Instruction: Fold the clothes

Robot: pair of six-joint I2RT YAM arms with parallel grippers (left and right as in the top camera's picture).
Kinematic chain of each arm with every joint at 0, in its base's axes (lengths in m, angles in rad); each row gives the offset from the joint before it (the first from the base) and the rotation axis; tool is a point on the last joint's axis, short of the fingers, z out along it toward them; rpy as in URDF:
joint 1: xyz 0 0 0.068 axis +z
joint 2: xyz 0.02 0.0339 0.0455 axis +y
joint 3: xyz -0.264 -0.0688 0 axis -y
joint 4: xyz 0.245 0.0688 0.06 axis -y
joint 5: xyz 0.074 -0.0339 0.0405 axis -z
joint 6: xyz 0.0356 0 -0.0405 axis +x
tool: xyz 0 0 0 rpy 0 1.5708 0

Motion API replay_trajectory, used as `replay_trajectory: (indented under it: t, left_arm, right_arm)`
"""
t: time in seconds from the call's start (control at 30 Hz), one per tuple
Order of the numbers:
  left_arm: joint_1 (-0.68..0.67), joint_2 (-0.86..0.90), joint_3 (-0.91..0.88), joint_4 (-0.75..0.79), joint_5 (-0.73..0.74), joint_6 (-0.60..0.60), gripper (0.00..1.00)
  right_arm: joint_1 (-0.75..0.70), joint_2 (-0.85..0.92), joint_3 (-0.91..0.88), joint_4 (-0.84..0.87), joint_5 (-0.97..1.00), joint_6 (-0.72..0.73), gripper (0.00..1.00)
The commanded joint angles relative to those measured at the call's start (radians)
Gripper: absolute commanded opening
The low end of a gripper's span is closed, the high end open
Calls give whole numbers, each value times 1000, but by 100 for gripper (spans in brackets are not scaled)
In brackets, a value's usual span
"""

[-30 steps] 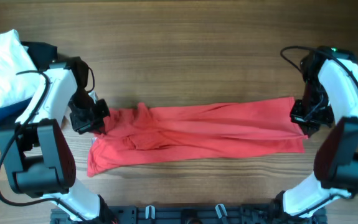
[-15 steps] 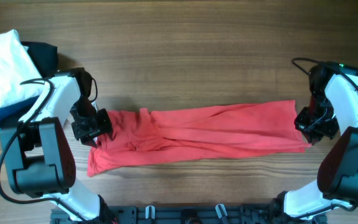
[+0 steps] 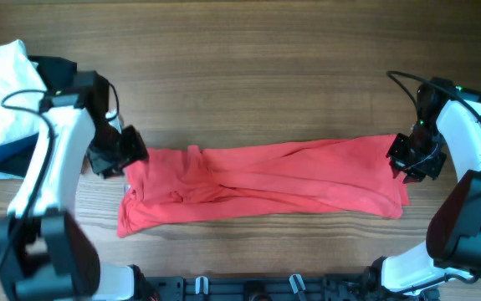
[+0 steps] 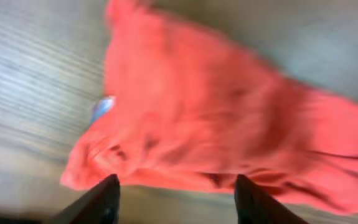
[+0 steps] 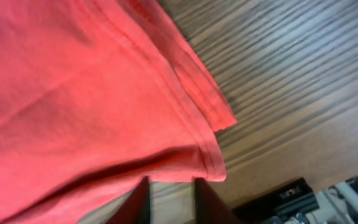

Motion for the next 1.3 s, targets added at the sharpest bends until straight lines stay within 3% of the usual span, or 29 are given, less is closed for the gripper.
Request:
replay_trajectory:
  t: [0.0,0.1,0.4,0.43,0.5,0.67,1.0,1.1,1.27]
  left_arm:
    - [-72,-80,20,79,112,50,64]
    - [-172,-53,6,137,109,60,69]
    - [-262,45,-27,147,108,58,69]
    - [-262,47,-27,148,108,58,69]
    - [-262,50,-27,149,108,58,69]
    - [-262,50,-27,147,108,59,69]
    - [-262,50,-27,147,108,59,69]
    - [-262,50,-27,147,108,59,69]
    - [-262,50,-27,147,108,59,69]
  right_arm:
    - [-3,-16,-82,18,-19,19,29]
    - [-3,-16,-192,92,-20,50,36]
    - [-3,-16,-240,134,8,122,37]
    - [-3,-16,-240,133,11,124,44]
    - [-3,-16,-240,130,24,124,80]
    - [-3,-16,-240,107,78,202,90]
    - [-2,-16,-324,213,-1,169,70]
    - [-2,-16,-339,240,0,167,4]
    - [-7,-30,-294,229,0,173,4]
